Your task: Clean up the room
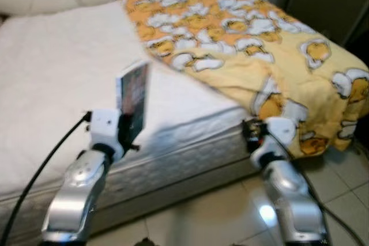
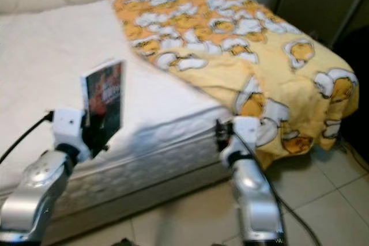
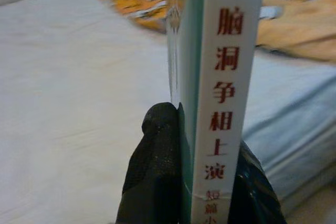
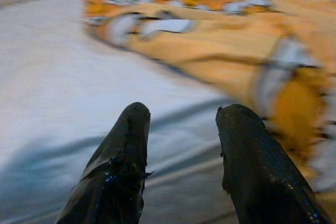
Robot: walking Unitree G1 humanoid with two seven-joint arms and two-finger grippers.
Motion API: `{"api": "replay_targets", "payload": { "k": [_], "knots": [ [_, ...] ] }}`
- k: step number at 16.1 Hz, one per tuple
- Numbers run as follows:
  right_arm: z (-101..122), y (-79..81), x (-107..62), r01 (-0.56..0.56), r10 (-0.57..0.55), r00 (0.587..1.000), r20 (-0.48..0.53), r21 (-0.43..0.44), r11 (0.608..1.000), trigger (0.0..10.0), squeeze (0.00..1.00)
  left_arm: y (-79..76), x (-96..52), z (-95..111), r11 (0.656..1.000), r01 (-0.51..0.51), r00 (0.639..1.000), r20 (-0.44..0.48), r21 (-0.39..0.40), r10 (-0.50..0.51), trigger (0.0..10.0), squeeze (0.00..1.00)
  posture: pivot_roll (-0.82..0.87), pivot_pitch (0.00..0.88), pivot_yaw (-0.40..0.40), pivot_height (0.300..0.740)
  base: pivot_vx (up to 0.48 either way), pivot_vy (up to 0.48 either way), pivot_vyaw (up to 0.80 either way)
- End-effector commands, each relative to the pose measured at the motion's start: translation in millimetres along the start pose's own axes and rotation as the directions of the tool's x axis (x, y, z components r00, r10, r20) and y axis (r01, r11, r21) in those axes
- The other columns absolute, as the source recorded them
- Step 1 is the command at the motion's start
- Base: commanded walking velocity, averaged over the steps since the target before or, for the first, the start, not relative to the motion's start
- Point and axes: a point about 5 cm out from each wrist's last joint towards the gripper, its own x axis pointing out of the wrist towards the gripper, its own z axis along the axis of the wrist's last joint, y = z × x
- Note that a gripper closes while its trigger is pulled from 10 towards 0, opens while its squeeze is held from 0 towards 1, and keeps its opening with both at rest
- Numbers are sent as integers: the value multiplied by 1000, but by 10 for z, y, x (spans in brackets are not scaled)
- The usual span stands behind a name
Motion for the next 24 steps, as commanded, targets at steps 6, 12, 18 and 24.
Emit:
{"api": "replay_targets", "payload": {
  "k": [6, 12, 18, 24],
  "knots": [
    [55, -31, 6, -3, 4, 999, 36, -28, 1000, 10000, 0, -24, 10, 90, 1000, 3, 999, 45, 13, -3, 10000, 0, 16, 0, 32, 740, 0, 408, 0],
    [63, -15, 37, -16, 18, 999, 42, -34, 999, 10000, 0, -10, 5, 94, 1000, -2, 999, 45, 21, 1, 10000, 0, 30, 0, 28, 740, 0, 405, 0],
    [78, -26, 59, -13, 14, 999, 49, -32, 999, 10000, 0, 0, 45, 173, 999, -25, 996, 83, 21, 24, 10000, 0, 29, 0, 30, 740, 0, -80, 0],
    [96, 31, 87, -73, 75, 996, 44, -61, 996, 10000, 0, 56, 73, 209, 999, -46, 994, 99, 29, 43, 10000, 0, 29, 0, 31, 740, 89, 0, 133]
  ]
}}
